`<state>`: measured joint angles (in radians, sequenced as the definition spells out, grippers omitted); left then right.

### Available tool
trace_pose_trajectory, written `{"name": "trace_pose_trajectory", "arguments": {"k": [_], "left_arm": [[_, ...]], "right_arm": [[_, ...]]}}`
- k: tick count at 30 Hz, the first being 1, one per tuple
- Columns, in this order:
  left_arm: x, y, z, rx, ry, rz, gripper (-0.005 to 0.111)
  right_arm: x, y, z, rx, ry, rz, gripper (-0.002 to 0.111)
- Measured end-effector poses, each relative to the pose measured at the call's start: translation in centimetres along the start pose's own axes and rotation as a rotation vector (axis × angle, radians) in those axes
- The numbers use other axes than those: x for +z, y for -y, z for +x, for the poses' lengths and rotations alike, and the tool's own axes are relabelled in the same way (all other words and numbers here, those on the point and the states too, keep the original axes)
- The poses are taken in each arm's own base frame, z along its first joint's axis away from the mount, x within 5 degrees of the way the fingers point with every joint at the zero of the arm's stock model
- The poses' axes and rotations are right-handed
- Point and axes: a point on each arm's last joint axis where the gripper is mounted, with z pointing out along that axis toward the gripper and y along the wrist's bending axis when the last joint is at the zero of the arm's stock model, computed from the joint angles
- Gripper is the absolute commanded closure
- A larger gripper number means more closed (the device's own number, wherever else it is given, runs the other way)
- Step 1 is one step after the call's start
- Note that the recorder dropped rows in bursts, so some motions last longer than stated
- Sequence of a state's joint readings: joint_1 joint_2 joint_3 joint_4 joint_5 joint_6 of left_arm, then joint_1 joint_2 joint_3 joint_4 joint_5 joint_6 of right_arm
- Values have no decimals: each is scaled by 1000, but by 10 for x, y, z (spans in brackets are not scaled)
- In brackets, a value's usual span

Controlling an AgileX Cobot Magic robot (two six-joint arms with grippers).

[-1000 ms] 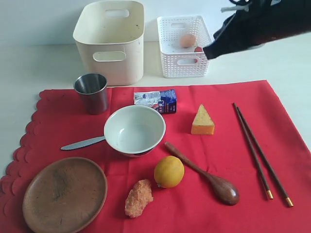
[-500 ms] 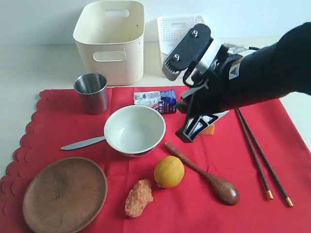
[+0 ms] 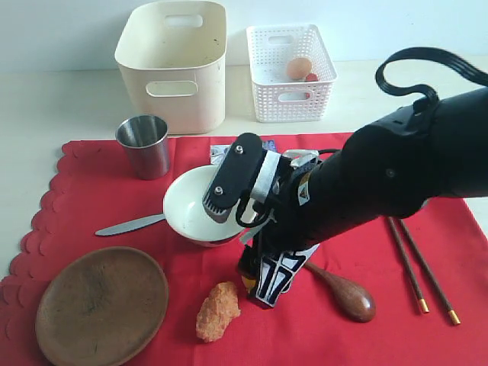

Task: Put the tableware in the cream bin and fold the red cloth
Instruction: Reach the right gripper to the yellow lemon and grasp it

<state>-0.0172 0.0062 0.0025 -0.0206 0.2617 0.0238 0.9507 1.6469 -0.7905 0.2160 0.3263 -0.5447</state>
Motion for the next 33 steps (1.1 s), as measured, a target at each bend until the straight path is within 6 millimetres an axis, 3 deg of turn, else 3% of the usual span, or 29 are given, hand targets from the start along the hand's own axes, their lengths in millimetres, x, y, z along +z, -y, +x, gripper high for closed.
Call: {"name": "trace_pose_trajectory", "arguments": {"k": [8, 12, 19, 25, 29, 33], "left_arm": [[0, 0, 0, 0, 0, 0, 104], [0, 0, 0, 0, 0, 0, 104], [0, 0, 0, 0, 0, 0, 104], [0, 0, 0, 0, 0, 0, 104], [0, 0, 0, 0, 0, 0, 104], [0, 0, 0, 0, 0, 0, 104]], "right_arm": [[31, -3, 12, 36, -96, -39, 36], [36, -3, 14, 37, -109, -41, 48], [36, -3, 14, 38, -105, -39, 82], [36, -3, 14, 38, -104, -38, 103], [35, -4, 14, 37, -114, -46, 108], [12, -5, 10, 32, -96, -56, 108]]}}
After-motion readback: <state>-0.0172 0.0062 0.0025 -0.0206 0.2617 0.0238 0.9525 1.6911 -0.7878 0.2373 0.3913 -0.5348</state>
